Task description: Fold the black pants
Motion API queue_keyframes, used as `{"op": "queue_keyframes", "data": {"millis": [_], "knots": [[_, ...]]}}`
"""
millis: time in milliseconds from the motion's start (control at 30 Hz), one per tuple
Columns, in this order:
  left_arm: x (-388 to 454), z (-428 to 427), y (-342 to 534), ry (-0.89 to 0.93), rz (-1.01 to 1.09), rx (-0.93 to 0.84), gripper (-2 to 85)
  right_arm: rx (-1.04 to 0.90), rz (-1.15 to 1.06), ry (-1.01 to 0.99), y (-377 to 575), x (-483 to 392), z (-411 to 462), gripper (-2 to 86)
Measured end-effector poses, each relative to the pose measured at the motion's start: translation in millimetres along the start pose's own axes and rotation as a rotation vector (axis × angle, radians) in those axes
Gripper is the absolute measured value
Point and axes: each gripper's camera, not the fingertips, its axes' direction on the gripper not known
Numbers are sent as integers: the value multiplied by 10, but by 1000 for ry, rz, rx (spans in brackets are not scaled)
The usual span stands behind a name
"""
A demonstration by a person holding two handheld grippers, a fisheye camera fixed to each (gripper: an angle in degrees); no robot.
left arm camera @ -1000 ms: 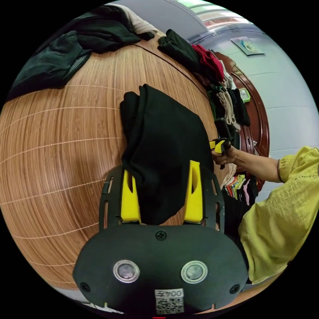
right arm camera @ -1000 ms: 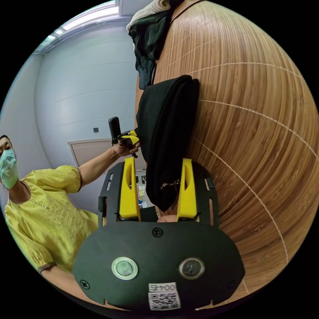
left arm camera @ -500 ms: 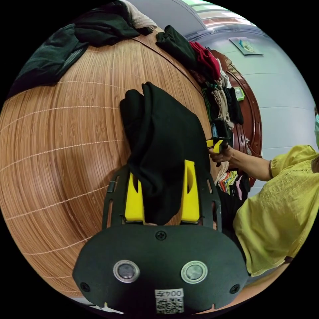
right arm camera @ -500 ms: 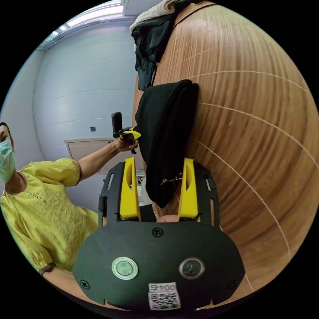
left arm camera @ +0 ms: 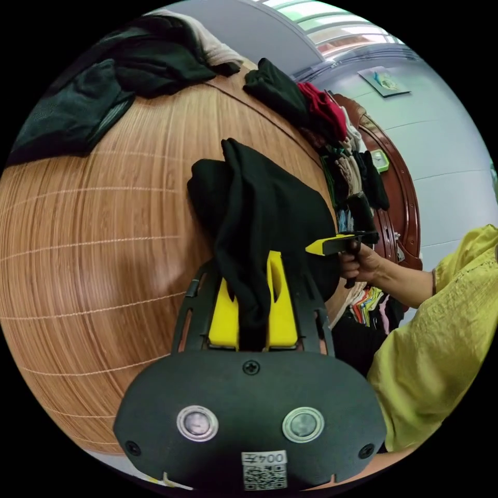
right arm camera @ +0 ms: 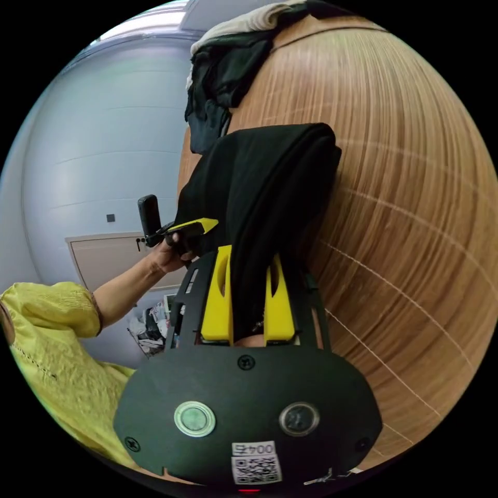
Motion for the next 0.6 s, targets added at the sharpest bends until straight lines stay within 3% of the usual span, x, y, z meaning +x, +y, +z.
{"op": "queue_keyframes", "data": {"millis": [267,600], "knots": [[567,-102,-947,53,55,161,107,69,-110,152,-493,-483,-1579,99],[1391,-52,-3668,1,248,324,122,315,-151,476,-1740,-718,-4011,117]]}}
